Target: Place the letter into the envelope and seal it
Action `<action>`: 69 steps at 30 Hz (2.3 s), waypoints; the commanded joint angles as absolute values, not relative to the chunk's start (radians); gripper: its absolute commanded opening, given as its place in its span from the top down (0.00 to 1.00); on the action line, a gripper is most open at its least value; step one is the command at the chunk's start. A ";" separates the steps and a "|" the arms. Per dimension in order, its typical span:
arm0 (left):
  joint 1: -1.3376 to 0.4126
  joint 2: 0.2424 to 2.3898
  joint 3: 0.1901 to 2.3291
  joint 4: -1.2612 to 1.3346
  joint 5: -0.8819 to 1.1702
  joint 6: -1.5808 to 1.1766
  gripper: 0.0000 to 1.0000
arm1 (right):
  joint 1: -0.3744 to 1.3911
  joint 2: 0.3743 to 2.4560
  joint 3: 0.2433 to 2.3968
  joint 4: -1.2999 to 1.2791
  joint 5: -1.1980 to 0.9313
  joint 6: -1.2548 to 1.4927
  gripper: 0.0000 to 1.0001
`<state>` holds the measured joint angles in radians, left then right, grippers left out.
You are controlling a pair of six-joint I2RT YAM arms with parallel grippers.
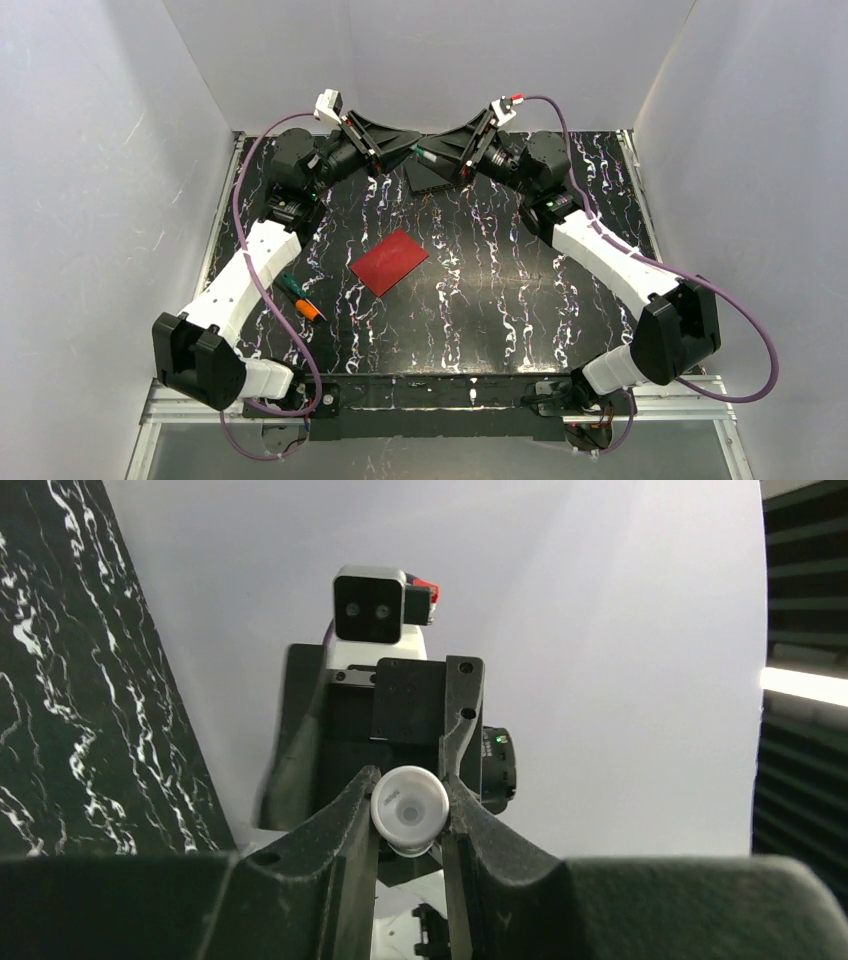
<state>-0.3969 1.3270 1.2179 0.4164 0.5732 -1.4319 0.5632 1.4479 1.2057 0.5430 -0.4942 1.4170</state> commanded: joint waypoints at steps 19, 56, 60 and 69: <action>-0.324 1.314 1.164 0.431 0.637 -1.497 1.00 | 0.566 1.361 1.172 0.397 -0.421 1.327 0.40; -0.318 1.333 1.158 0.431 0.671 -1.499 1.00 | 0.568 1.406 1.165 0.579 -0.497 1.405 0.99; -0.330 1.314 1.099 0.487 0.673 -1.636 1.00 | 0.577 1.446 1.131 0.730 -0.447 1.428 0.99; -0.385 1.267 1.013 0.519 0.667 -1.696 1.00 | 0.595 1.587 1.174 0.902 -0.367 1.531 0.99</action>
<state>-0.3222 1.3354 1.0496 0.4927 0.5282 -1.6241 0.5716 1.5455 1.1145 0.7578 -0.4625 1.5154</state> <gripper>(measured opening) 0.229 0.305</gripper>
